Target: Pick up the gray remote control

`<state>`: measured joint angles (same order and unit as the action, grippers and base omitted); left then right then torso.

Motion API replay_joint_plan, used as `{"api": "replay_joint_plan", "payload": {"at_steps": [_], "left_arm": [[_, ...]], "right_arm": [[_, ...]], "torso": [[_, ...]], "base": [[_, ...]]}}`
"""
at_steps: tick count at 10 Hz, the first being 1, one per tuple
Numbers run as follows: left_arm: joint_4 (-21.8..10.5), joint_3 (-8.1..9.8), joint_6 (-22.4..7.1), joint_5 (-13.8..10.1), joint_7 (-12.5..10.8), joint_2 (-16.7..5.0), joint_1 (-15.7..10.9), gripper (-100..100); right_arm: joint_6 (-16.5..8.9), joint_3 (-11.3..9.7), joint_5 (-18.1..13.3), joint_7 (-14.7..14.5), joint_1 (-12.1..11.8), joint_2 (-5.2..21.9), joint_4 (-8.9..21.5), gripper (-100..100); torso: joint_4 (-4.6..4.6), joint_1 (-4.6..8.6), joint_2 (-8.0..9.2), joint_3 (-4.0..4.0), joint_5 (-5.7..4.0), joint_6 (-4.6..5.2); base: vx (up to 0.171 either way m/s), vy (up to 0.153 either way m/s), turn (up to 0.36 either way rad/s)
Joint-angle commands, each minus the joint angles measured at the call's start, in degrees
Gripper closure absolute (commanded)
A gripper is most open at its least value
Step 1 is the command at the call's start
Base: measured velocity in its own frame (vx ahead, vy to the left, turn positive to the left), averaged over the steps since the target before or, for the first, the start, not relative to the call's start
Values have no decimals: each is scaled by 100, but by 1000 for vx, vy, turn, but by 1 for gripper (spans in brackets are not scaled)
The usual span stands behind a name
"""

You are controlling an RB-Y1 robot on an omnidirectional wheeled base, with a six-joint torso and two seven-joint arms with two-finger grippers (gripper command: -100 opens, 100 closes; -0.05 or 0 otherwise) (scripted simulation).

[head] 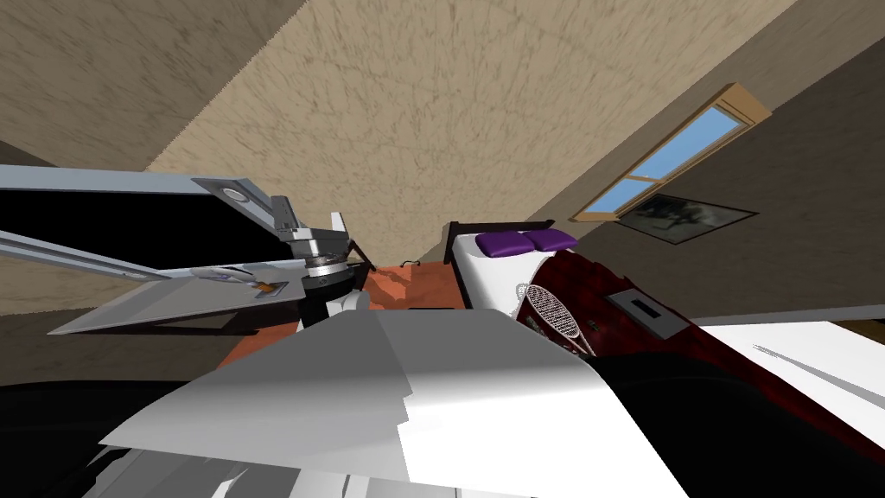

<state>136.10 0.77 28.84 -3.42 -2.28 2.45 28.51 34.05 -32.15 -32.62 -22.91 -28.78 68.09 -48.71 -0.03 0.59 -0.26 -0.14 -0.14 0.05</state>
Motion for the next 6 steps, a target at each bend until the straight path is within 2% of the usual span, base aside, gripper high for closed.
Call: {"api": "replay_joint_plan", "payload": {"at_steps": [1,3,4,5,6], "left_arm": [[0,0,0,0,0,0,0,0],[0,1,0,0,0,-1,1,0],[0,1,0,0,0,0,1,0],[0,0,0,0,0,0,0,0],[0,-1,0,0,0,1,0,0]], "right_arm": [[77,-33,-74,98,18,-53,186,-100],[136,-68,-127,161,22,-167,316,-100],[141,-88,-141,174,26,-227,337,-100],[89,-75,-124,187,-9,-160,238,-100],[95,-80,-129,194,-1,-168,251,0]], "torso": [[0,0,0,0,0,0],[-2,25,-11,-6,-7,0],[-3,21,-12,-7,-7,0],[-1,6,0,-1,-5,0],[3,-26,14,7,3,1]], "base": [[87,-195,65],[109,-209,40],[57,-155,30],[17,-62,15],[5,-14,2]]}}
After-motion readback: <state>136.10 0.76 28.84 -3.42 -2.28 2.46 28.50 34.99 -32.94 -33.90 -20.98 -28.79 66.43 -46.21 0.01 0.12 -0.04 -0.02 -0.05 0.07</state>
